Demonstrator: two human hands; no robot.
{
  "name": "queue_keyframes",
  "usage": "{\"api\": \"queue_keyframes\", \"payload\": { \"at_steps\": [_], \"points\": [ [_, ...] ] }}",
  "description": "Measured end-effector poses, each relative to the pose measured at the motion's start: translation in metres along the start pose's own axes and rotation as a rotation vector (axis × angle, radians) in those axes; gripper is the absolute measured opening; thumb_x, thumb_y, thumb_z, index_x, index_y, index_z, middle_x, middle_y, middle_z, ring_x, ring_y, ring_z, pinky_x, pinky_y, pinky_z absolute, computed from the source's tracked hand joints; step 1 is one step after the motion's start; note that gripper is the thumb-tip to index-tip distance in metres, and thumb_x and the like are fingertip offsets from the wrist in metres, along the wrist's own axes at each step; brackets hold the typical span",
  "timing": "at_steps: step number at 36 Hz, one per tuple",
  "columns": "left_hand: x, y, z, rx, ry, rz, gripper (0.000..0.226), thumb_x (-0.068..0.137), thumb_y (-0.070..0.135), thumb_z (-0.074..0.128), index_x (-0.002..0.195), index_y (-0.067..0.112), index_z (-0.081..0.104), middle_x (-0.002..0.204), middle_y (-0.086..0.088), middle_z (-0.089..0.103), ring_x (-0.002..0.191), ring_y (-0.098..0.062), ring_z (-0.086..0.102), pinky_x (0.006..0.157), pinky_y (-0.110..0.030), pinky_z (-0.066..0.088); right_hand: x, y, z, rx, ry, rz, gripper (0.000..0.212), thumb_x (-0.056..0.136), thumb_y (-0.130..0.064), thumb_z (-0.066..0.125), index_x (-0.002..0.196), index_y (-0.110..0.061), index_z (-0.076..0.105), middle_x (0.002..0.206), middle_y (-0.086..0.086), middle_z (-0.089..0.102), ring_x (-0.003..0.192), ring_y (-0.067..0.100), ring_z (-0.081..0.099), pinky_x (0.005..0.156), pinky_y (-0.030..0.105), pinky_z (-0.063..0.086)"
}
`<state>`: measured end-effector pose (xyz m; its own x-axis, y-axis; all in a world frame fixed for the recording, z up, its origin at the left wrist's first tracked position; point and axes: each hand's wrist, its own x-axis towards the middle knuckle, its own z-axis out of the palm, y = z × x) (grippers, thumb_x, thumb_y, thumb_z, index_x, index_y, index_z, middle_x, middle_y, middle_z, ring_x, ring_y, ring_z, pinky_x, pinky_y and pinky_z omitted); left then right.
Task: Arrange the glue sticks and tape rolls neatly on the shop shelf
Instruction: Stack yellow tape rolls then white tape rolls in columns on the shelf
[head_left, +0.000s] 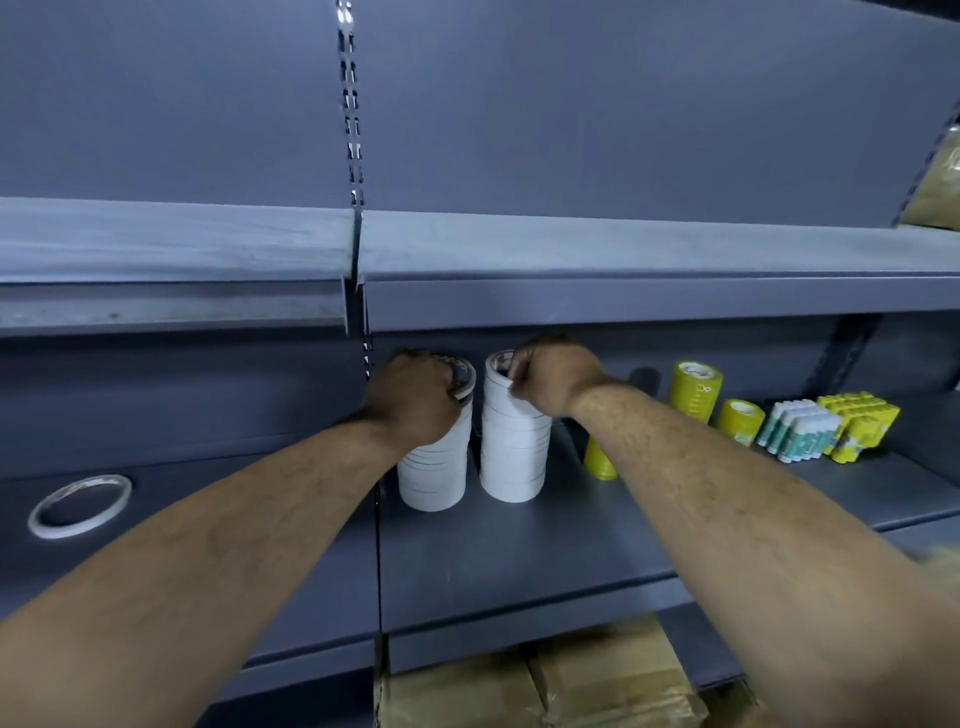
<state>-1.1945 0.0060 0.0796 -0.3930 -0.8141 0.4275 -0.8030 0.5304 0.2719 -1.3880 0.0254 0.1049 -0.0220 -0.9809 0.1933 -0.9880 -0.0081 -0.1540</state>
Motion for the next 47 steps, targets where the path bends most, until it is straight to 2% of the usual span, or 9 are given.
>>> {"api": "queue_keyframes", "payload": {
  "at_steps": [9,14,18,21,29,33,38,43,47],
  "points": [
    [0.001,-0.001,0.005,0.004,-0.032,-0.012,0.021,0.084,0.020,0.054,0.087,0.010,0.072,0.097,-0.009,0.068,0.096,-0.029,0.061,0.080,-0.029,0.049,-0.002,-0.004,0.002,-0.069,0.015,-0.012,0.017,0.092,-0.026,0.060,0.104,-0.021,0.071,0.110,0.002,0.069,0.100,0.023,0.064,0.080,0.027,0.050],
    [0.002,-0.001,0.006,-0.034,-0.065,-0.036,0.024,0.085,0.021,0.055,0.062,0.014,0.056,0.075,-0.002,0.062,0.084,-0.027,0.064,0.073,-0.033,0.054,-0.004,-0.006,0.000,-0.070,0.011,-0.016,0.019,0.092,-0.027,0.060,0.106,-0.021,0.071,0.110,0.002,0.070,0.101,0.024,0.064,0.082,0.029,0.052],
    [0.004,-0.002,0.006,-0.052,-0.102,-0.069,0.022,0.083,0.024,0.057,0.063,0.015,0.055,0.076,-0.004,0.065,0.083,-0.025,0.064,0.074,-0.036,0.057,-0.006,-0.005,-0.001,-0.075,0.024,-0.034,0.020,0.092,-0.031,0.060,0.107,-0.023,0.070,0.111,-0.001,0.068,0.103,0.022,0.063,0.076,0.025,0.045],
    [0.006,-0.003,0.007,-0.076,-0.125,-0.085,0.026,0.079,0.021,0.060,0.055,0.014,0.051,0.062,0.002,0.055,0.075,-0.024,0.064,0.067,-0.032,0.055,-0.007,-0.003,0.000,-0.072,0.052,-0.036,0.019,0.092,-0.031,0.059,0.107,-0.025,0.069,0.109,-0.002,0.068,0.102,0.021,0.062,0.073,0.023,0.040],
    [0.010,-0.008,0.015,-0.052,-0.128,-0.083,0.009,0.085,0.011,0.059,0.080,0.007,0.065,0.093,-0.009,0.068,0.091,-0.026,0.063,0.071,-0.030,0.051,-0.008,-0.002,0.003,-0.066,0.058,-0.004,0.018,0.093,-0.034,0.059,0.103,-0.024,0.070,0.105,0.000,0.070,0.099,0.024,0.064,0.073,0.025,0.042],
    [0.011,-0.008,0.017,-0.001,-0.125,-0.073,0.008,0.088,0.015,0.060,0.081,0.013,0.060,0.100,-0.011,0.068,0.095,-0.028,0.063,0.074,-0.030,0.051,-0.009,-0.004,0.004,-0.059,0.061,0.001,0.017,0.094,-0.034,0.059,0.102,-0.024,0.070,0.104,0.001,0.070,0.097,0.024,0.064,0.073,0.026,0.043],
    [0.011,-0.007,0.019,0.066,-0.121,-0.059,0.011,0.089,0.017,0.061,0.090,0.007,0.066,0.103,-0.013,0.068,0.100,-0.030,0.061,0.081,-0.034,0.054,-0.010,-0.007,0.004,-0.067,0.055,-0.002,0.015,0.095,-0.033,0.058,0.100,-0.025,0.070,0.103,0.001,0.070,0.096,0.023,0.063,0.072,0.027,0.043],
    [0.010,-0.007,0.018,0.086,-0.121,-0.043,0.012,0.090,0.018,0.061,0.090,0.007,0.067,0.105,-0.013,0.069,0.102,-0.031,0.062,0.082,-0.033,0.052,-0.010,-0.008,0.003,-0.069,0.049,0.015,0.017,0.095,-0.032,0.059,0.104,-0.025,0.071,0.105,0.001,0.070,0.097,0.023,0.064,0.075,0.027,0.047],
    [0.008,-0.005,0.015,0.056,-0.133,-0.049,0.019,0.089,0.018,0.061,0.072,0.015,0.053,0.102,-0.012,0.068,0.098,-0.030,0.062,0.075,-0.031,0.050,-0.010,-0.009,0.004,-0.078,0.036,0.027,0.018,0.094,-0.032,0.060,0.105,-0.023,0.071,0.105,0.002,0.071,0.097,0.024,0.064,0.076,0.028,0.048]
  ]
}}
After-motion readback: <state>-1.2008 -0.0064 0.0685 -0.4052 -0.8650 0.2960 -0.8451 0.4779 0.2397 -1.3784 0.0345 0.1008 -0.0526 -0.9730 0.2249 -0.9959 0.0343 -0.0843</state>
